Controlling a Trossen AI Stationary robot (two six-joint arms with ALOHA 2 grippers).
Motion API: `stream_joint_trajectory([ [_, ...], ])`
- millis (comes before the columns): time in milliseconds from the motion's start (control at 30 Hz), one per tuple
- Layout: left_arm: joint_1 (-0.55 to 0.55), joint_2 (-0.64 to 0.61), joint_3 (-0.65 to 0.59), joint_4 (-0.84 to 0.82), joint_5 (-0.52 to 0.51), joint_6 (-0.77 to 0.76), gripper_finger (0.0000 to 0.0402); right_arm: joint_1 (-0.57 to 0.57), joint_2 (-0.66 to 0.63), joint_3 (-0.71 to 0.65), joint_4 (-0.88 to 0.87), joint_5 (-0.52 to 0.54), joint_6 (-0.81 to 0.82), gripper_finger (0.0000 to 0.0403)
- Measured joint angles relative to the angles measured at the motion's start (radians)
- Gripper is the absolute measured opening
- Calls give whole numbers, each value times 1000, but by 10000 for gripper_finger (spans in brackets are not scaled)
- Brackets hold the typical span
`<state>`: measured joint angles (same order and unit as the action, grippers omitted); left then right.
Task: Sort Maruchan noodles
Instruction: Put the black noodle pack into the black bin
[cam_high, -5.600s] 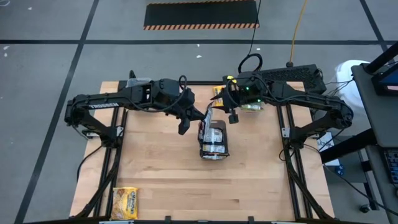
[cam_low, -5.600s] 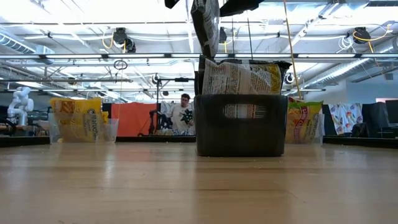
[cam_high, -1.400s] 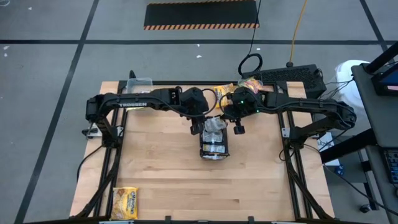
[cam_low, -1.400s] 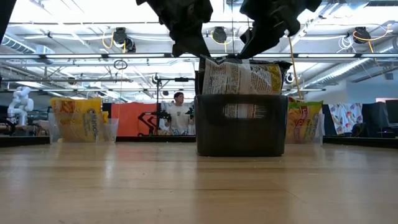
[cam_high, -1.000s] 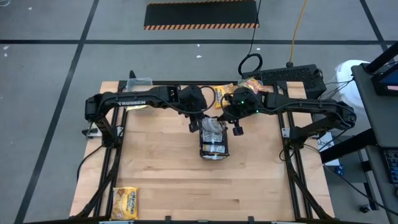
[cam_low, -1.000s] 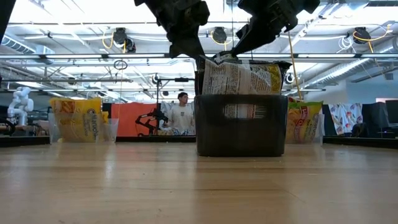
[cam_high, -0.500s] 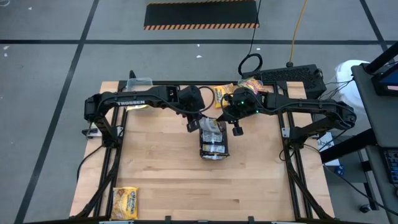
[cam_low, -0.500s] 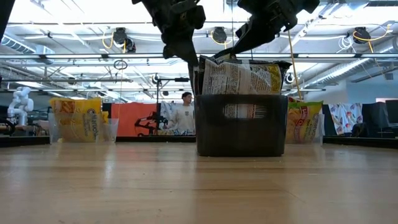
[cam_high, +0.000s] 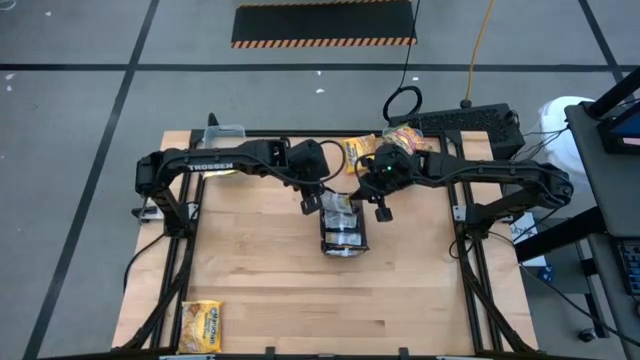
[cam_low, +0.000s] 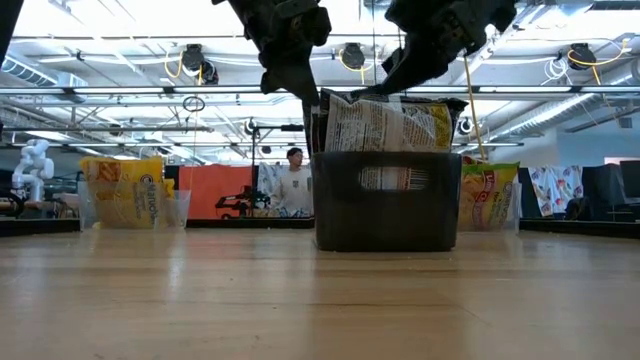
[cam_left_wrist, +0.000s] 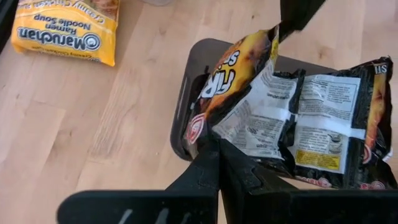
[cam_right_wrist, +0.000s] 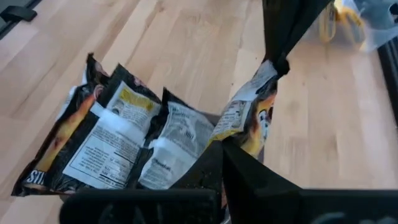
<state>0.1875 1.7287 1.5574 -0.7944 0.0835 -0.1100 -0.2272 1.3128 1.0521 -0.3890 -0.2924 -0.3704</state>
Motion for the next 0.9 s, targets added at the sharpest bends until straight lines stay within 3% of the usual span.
stream_joint_trajectory([
  [267,-14,0,0,5,-12,-30,1,0,0,-85,87,8,45,0],
  [900,-66,66,0,64,-26,-51,16,0,0,-90,100,34,112,0],
])
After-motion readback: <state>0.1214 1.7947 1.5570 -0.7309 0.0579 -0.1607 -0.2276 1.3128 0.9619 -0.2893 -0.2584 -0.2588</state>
